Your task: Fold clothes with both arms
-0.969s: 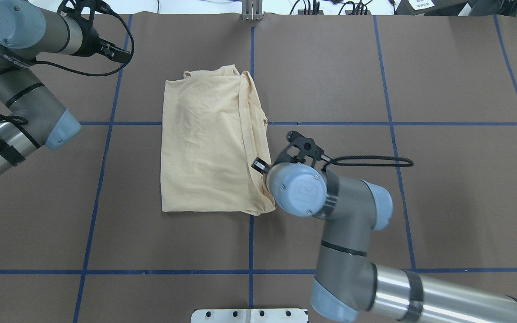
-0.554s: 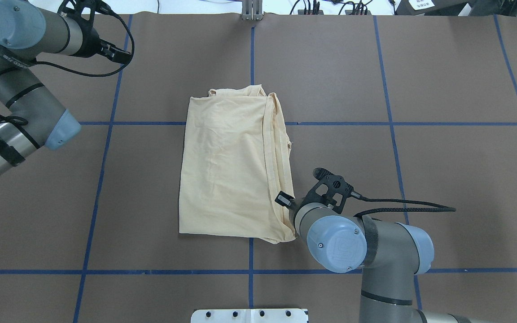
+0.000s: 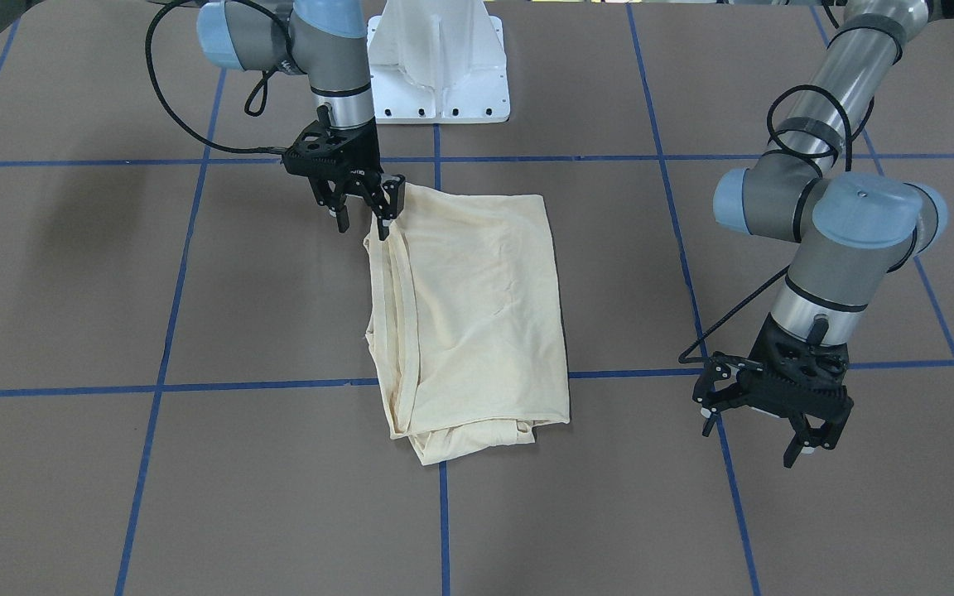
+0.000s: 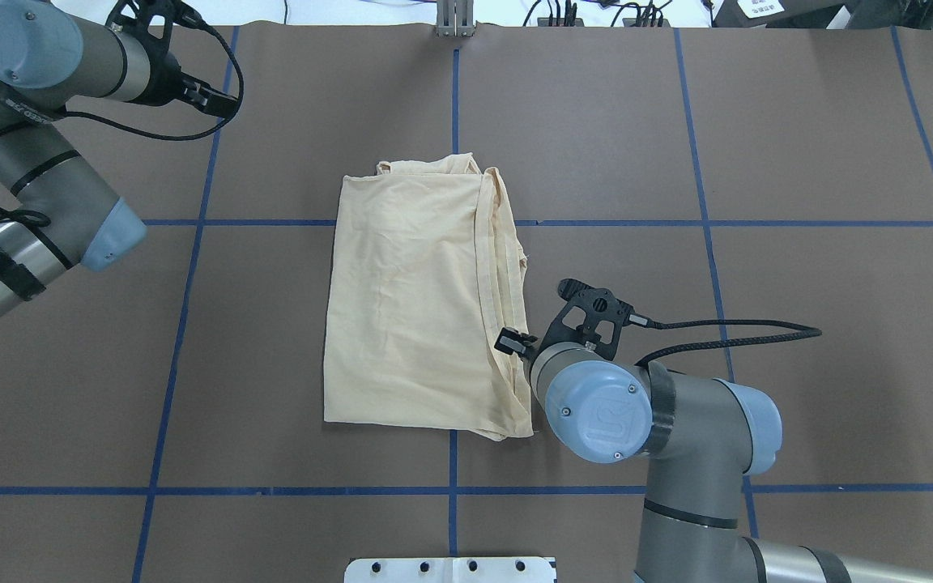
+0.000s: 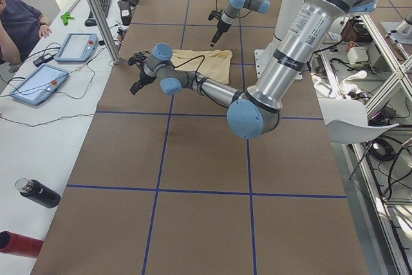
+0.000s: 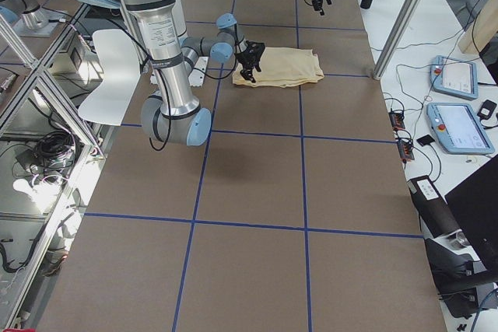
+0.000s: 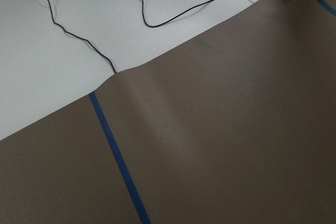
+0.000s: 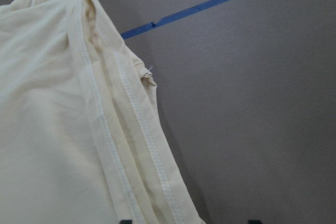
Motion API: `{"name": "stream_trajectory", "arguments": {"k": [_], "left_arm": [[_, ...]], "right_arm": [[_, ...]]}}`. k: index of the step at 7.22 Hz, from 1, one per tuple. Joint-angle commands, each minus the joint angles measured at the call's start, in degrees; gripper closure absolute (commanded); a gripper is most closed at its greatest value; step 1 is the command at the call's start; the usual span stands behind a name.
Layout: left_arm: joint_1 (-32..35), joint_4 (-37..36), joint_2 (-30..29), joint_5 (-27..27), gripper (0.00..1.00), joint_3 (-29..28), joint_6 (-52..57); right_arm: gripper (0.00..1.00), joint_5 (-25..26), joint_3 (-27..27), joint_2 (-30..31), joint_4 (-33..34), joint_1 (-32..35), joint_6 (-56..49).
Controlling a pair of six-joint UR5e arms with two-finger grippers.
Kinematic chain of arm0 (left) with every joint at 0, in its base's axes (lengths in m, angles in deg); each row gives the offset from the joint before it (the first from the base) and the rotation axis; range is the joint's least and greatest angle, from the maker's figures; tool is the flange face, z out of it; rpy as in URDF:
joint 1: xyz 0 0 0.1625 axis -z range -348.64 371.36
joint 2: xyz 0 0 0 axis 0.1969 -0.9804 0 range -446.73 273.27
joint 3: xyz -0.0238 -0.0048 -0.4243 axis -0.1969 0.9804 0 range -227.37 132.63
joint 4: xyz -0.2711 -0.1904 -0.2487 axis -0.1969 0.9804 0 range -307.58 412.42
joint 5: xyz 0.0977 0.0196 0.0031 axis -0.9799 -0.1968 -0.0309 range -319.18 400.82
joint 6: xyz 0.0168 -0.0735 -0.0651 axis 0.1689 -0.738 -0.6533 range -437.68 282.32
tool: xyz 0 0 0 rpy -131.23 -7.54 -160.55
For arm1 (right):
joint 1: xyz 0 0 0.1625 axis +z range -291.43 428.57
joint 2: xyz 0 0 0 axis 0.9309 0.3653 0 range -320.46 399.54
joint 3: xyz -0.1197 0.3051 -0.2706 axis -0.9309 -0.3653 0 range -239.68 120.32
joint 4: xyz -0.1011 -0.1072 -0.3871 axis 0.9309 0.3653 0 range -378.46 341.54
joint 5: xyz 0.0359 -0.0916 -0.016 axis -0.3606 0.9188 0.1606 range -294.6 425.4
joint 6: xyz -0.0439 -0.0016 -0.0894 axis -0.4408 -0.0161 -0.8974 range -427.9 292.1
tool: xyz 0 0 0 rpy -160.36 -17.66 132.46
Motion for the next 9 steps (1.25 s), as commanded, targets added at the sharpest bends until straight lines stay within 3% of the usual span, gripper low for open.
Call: {"name": "stream_trajectory", "arguments": {"k": [1,3,4,6,9], "left_arm": [[-0.1,0.0,0.4,0.1,0.00,0.0,-0.2],[0.0,0.0,0.5,0.0,0.00,0.0,-0.3],[-0.1,0.0,0.5,0.1,0.00,0.0,-0.3],[-0.1,0.0,0.6,0.1,0.00,0.0,-0.3],[-0.2,0.3,0.8,0.1,0.00,0.0,-0.3]], "right_arm": [[0.15,-4.2,-4.9,-4.4,0.0,0.2,-13.0],[0.33,-11.0,-5.5,-4.1,0.3,0.2,-24.2],[0.48,-12.2,-5.5,-4.1,0.5,0.1,-26.3],[0.99,-12.2,-5.5,-4.1,0.7,0.1,-26.4],[1.00,-12.2,-4.6,-3.7,0.6,1.6,-26.3]]}}
